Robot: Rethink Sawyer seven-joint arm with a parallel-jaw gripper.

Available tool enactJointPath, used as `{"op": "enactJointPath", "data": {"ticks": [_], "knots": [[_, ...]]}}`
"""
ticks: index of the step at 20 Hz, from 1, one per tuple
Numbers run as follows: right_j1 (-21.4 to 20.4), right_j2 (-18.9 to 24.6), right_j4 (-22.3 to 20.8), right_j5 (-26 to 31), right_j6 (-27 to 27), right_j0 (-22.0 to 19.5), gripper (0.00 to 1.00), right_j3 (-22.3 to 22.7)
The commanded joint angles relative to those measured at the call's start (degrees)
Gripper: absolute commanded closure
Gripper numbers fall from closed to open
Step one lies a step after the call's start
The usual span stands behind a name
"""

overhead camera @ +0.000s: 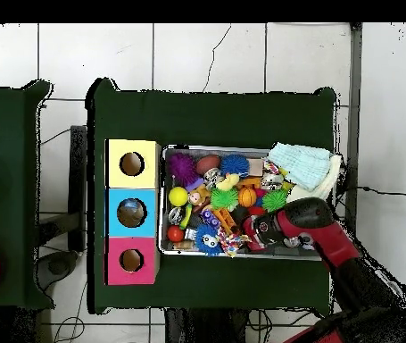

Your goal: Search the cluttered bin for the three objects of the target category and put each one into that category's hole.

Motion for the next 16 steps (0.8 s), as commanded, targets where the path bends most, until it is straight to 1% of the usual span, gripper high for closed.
{"op": "enactJointPath", "data": {"ticks": [1, 4, 7, 10, 12, 14, 16], "knots": [[2.21, 9.84, 2.68, -1.78, -8.50, 0.13, 0.00, 14.43], [1.19, 10.83, 3.72, -2.96, -7.31, -0.15, 0.00, 16.53], [-0.46, 10.83, 3.00, -3.93, -6.50, 0.61, 0.00, 17.25], [-3.67, 7.71, -3.92, -6.54, -6.72, 3.90, 0.00, 14.45], [-6.15, 4.37, -10.12, -12.17, -5.86, 7.18, 0.00, 12.63], [-7.55, 0.51, -17.27, -20.13, -3.68, 10.85, 0.00, 10.60], [-8.05, -1.76, -21.34, -24.53, -1.72, 13.35, 0.00, 9.52]]}}
